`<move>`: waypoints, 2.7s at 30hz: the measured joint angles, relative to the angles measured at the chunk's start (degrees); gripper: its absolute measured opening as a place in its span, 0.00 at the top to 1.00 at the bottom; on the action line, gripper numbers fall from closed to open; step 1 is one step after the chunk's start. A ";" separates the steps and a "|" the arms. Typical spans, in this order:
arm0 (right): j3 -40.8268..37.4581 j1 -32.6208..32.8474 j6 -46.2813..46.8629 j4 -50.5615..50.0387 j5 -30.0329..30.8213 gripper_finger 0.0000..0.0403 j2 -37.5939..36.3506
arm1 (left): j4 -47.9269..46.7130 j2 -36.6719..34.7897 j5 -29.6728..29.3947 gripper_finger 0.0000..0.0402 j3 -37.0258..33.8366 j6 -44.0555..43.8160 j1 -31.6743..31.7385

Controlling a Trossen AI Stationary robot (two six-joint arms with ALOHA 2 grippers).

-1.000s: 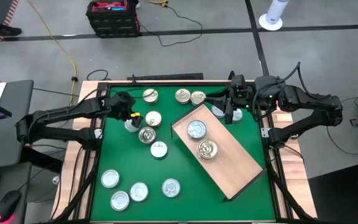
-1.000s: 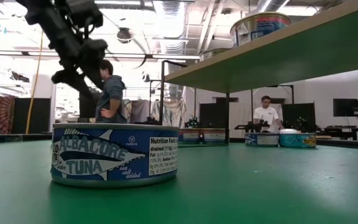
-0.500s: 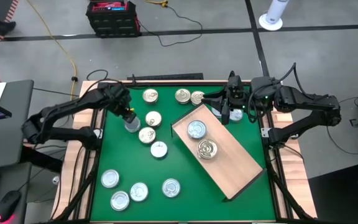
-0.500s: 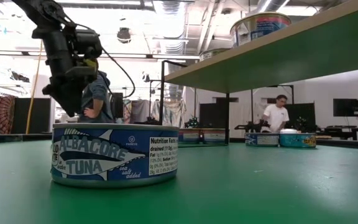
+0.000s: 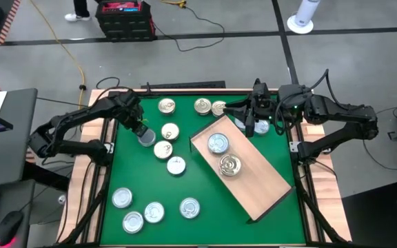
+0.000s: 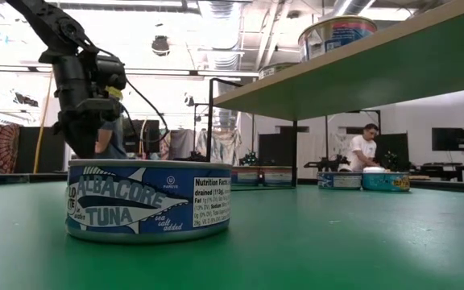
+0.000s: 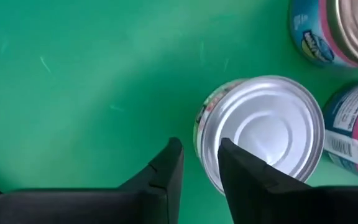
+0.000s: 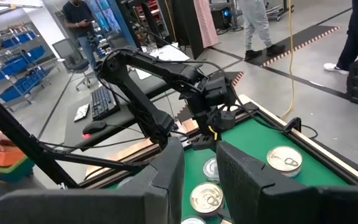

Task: Stack canned seafood by type on shelf
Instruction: Put the light green tuna can on the shelf

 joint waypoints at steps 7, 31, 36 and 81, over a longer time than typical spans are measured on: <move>0.00 0.00 -0.43 1.92 0.02 0.70 0.00 | 1.06 0.00 0.05 0.82 -0.22 0.70 0.01; 0.07 0.00 -1.11 2.13 0.03 0.70 0.69 | -0.35 -0.07 -4.70 0.85 -0.22 -4.97 -19.48; 0.07 0.02 -1.11 1.91 0.00 0.70 0.70 | -0.52 -0.07 -9.52 0.85 -0.22 -5.74 -29.40; 0.04 1.26 -0.71 2.81 -0.48 0.70 0.66 | -7.45 17.32 -25.57 0.95 3.52 -11.97 -44.81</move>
